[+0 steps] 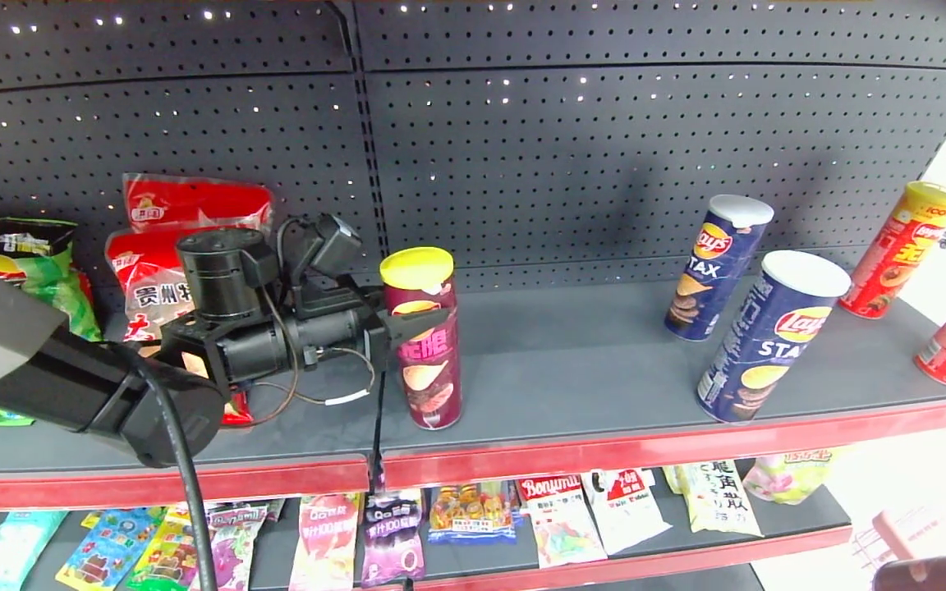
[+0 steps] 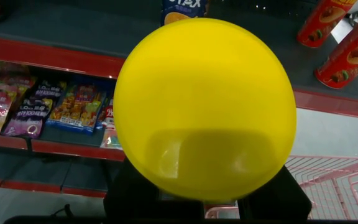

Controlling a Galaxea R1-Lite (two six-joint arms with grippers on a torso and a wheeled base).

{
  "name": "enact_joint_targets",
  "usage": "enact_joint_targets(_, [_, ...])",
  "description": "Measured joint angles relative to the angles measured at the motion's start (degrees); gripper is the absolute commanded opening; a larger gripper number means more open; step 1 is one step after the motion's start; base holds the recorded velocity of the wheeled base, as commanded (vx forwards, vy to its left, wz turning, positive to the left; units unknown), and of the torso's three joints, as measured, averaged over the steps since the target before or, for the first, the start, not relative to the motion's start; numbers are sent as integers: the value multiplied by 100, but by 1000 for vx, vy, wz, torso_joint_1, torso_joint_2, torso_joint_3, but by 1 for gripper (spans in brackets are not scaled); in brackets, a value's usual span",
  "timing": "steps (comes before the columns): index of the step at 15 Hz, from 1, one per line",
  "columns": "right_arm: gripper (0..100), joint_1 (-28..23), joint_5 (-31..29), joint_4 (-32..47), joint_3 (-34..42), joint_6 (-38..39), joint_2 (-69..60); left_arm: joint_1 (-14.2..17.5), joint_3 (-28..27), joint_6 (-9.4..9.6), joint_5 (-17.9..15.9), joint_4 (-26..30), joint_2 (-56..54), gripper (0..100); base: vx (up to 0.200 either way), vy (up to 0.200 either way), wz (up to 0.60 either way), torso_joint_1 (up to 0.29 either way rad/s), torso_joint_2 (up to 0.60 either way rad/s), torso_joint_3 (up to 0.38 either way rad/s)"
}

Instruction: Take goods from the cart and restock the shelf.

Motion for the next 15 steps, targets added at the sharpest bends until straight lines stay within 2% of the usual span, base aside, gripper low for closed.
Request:
enact_joint_targets(7, [0,-5,-2,0,0,0,2,-140,260,-11,338,-72,-29,0,0,0,0,0,0,0])
enact_joint_targets(15, [0,-5,-2,0,20,0,-2,-226,572,13,373,-74,-239,0,0,0,0,0,0,0])
